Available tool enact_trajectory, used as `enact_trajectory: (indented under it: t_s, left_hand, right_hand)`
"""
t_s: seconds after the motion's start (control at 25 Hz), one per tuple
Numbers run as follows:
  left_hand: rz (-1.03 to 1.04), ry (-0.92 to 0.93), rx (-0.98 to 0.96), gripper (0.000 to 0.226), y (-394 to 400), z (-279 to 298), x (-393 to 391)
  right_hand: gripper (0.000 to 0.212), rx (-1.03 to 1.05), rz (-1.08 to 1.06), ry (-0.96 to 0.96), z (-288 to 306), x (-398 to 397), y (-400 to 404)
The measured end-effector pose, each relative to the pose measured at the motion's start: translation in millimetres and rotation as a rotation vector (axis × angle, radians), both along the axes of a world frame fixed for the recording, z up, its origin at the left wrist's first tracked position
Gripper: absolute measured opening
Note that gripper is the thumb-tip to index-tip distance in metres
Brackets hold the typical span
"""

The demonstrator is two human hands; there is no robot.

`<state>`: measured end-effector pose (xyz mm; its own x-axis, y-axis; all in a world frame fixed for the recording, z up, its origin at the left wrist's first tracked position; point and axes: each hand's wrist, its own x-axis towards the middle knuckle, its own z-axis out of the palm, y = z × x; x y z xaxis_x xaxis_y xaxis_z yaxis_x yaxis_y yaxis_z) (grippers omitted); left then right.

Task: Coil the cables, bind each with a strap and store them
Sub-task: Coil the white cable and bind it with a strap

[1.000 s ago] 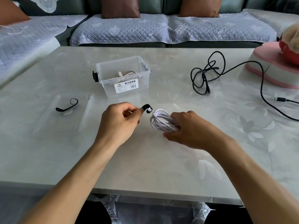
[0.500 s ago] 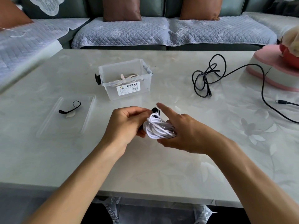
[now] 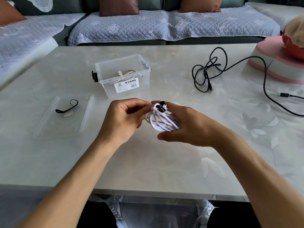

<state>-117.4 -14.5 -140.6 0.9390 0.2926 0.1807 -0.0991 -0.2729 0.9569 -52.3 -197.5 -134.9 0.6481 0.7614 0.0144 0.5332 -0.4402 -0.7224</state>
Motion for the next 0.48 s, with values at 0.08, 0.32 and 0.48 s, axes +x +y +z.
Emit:
enact_trajectory:
  t_s: [0.08, 0.32, 0.48]
  left_hand:
    - [-0.002, 0.020, 0.026, 0.019, -3, 1, -1]
    - [0.036, 0.026, 0.083, 0.023, -13, 1, -5]
    - [0.028, 0.051, 0.070, 0.015, -15, 1, -6]
  right_hand:
    - [0.056, 0.093, -0.002, 0.122, 3, -2, 1]
    - [0.024, 0.207, -0.033, 0.219, 6, -4, 4]
    - [0.008, 0.255, -0.090, 0.329, 2, -1, 5]
